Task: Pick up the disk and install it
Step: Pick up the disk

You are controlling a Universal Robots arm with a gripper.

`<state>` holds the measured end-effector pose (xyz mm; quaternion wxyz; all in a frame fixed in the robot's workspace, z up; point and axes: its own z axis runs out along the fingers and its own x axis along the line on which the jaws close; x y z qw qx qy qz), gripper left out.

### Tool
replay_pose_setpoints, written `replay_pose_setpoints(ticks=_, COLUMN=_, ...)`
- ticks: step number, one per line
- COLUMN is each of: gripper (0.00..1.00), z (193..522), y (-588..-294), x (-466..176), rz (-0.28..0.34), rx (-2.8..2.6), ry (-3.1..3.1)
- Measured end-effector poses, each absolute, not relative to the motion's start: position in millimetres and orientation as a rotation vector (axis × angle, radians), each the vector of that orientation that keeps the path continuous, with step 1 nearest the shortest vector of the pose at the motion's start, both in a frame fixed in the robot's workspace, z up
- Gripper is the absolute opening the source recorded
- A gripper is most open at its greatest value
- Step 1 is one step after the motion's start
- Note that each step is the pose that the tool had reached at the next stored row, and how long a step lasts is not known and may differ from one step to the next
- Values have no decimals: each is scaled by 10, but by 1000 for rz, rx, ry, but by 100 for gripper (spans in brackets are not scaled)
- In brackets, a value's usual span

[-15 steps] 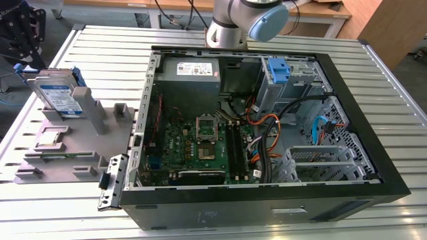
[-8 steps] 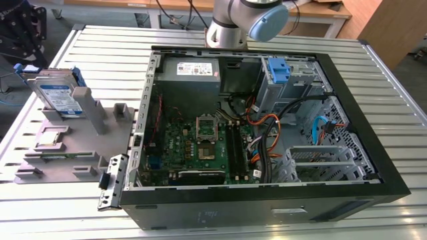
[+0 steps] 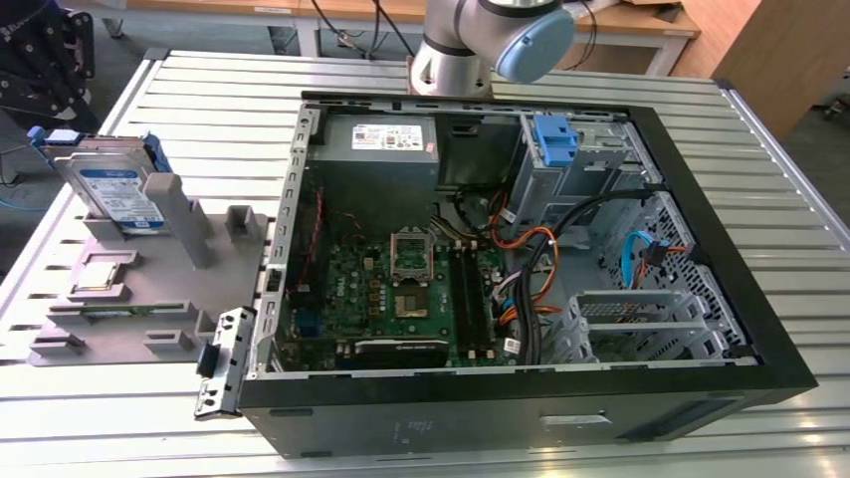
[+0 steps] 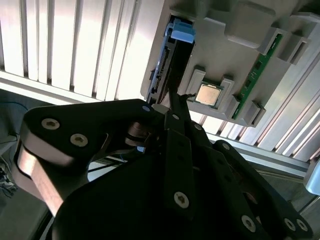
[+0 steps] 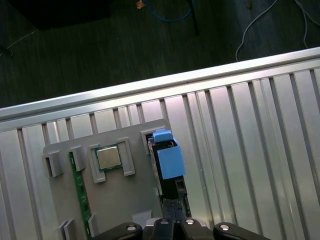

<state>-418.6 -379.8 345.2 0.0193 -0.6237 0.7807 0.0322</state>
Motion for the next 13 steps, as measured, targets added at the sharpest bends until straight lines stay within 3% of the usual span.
replay_pose_setpoints(ticks=13, gripper=11, z=3441, y=-3800, x=-4187, rz=123, rx=-1946, ry=2438)
